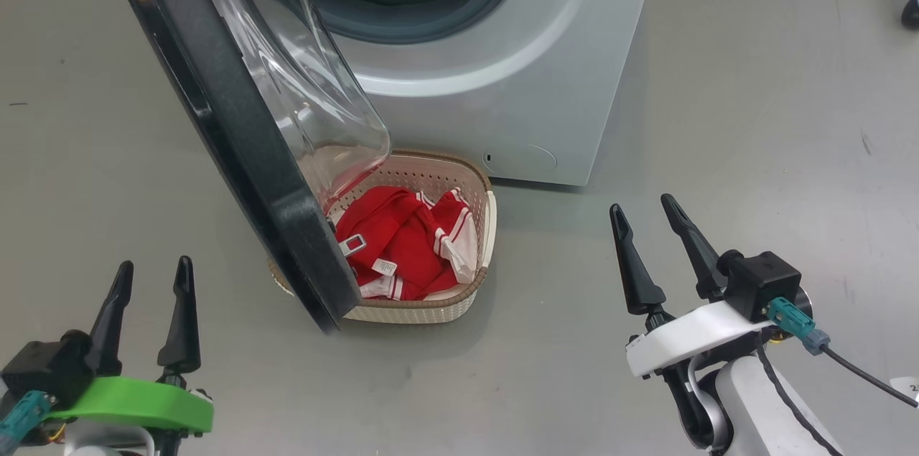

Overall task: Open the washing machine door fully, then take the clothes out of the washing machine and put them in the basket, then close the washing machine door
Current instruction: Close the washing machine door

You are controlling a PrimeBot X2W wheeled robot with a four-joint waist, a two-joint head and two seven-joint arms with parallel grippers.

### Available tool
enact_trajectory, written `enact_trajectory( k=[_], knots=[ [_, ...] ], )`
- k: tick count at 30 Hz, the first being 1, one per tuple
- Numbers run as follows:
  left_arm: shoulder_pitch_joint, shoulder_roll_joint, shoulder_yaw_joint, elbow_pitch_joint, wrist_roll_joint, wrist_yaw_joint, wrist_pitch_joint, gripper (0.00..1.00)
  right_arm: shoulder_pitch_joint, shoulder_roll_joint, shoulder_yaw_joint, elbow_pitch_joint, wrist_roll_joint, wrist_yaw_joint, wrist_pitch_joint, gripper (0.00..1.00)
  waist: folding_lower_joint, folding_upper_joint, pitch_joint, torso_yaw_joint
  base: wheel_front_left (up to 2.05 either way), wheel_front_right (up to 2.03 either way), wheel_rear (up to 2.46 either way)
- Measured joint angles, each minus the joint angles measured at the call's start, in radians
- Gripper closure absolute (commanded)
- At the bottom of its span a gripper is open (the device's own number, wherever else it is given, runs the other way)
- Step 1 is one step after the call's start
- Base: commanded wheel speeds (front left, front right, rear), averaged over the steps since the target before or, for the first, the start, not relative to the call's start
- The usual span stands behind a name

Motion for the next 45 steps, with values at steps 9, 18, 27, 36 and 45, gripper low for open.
enact_trajectory(
  k=[9, 18, 27, 36, 45],
  knots=[
    [-0.002, 0.000, -0.008, 0.036, 0.001, 0.000, -0.010, 0.00, 0.000, 0.000, 0.000, 0.000, 0.000, 0.000, 0.000, 0.00, 0.0000, 0.0000, -0.003, 0.000, 0.00, 0.00, 0.00],
    [-0.010, -0.001, -0.016, 0.061, 0.004, 0.000, -0.024, 0.00, 0.001, 0.000, 0.000, 0.000, 0.000, 0.000, 0.000, 0.00, 0.0000, 0.0000, -0.006, 0.002, 0.00, 0.00, 0.00],
    [-0.020, -0.001, -0.018, 0.075, 0.006, 0.000, -0.028, 0.00, 0.003, 0.001, 0.000, 0.000, 0.000, 0.000, 0.000, 0.00, 0.0000, 0.0000, -0.010, 0.004, 0.00, 0.00, 0.00],
    [-0.031, -0.001, -0.020, 0.091, 0.008, 0.000, -0.028, 0.00, 0.005, 0.001, 0.000, 0.001, 0.000, 0.000, 0.000, 0.00, 0.0000, 0.0000, -0.012, 0.004, 0.00, 0.00, 0.00],
    [-0.038, -0.001, -0.013, 0.091, 0.029, 0.000, -0.028, 1.00, 0.005, 0.001, 0.000, 0.002, 0.000, 0.000, 0.000, 0.00, 0.0000, 0.0000, -0.014, 0.004, 0.00, 0.00, 0.00]
  ],
)
